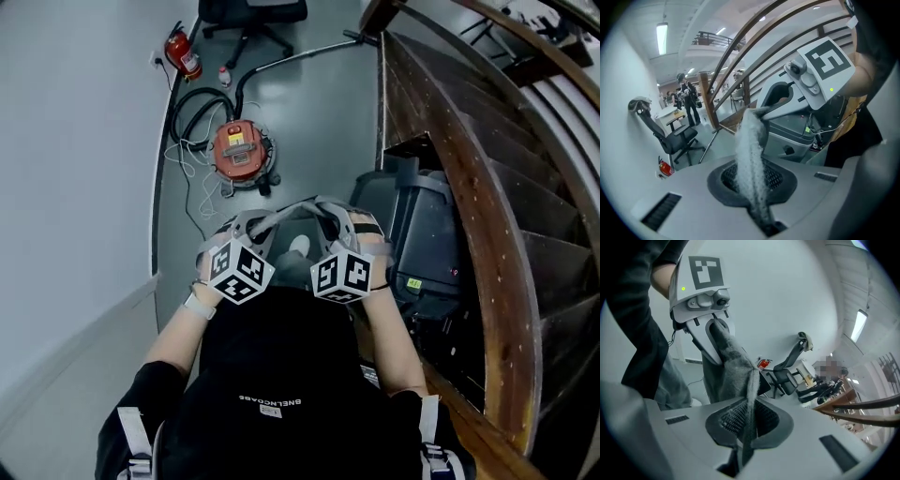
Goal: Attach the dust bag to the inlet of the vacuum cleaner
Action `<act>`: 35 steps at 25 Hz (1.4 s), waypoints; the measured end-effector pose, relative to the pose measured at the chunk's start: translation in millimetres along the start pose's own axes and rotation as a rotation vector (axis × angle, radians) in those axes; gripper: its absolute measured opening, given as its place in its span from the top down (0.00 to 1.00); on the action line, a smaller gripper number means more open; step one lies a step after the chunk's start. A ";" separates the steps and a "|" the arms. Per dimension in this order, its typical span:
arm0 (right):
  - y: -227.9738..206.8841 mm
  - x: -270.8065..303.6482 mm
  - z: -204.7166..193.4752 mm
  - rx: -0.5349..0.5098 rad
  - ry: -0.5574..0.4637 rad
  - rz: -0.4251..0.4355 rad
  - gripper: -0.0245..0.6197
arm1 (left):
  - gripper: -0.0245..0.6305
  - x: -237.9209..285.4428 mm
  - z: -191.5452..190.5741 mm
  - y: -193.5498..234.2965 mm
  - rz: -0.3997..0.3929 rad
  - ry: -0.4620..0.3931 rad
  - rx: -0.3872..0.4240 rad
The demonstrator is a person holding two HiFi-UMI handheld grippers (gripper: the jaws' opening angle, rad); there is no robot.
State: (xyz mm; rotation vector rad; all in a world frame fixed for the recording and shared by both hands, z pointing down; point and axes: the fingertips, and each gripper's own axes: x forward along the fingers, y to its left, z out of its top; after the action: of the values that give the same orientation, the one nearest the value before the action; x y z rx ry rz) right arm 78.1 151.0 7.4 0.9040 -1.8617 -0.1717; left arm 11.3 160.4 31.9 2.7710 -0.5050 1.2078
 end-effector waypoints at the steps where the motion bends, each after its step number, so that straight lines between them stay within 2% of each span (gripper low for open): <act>1: 5.3 8.0 -1.2 -0.022 0.000 0.022 0.91 | 0.92 3.9 -7.9 -0.2 0.010 0.011 -0.027; 7: 38.1 60.4 -4.2 -0.064 -0.007 0.149 0.91 | 0.92 28.5 -60.5 10.3 0.045 0.071 -0.126; 12: 65.6 106.5 -13.3 -0.073 0.007 0.194 0.91 | 0.92 56.3 -102.7 26.9 0.071 0.122 -0.089; 20: 106.0 182.1 -37.2 -0.034 0.036 0.180 0.91 | 0.92 109.1 -169.1 46.2 0.058 0.147 -0.066; 35: 182.6 332.1 -123.3 0.048 0.121 0.128 0.91 | 0.92 246.5 -291.8 48.7 0.056 0.186 -0.028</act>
State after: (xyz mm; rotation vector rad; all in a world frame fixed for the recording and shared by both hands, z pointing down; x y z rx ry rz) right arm 21.3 97.3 398.3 0.8067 -1.8102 0.0065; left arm -52.0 106.7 407.9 2.6032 -0.5797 1.4414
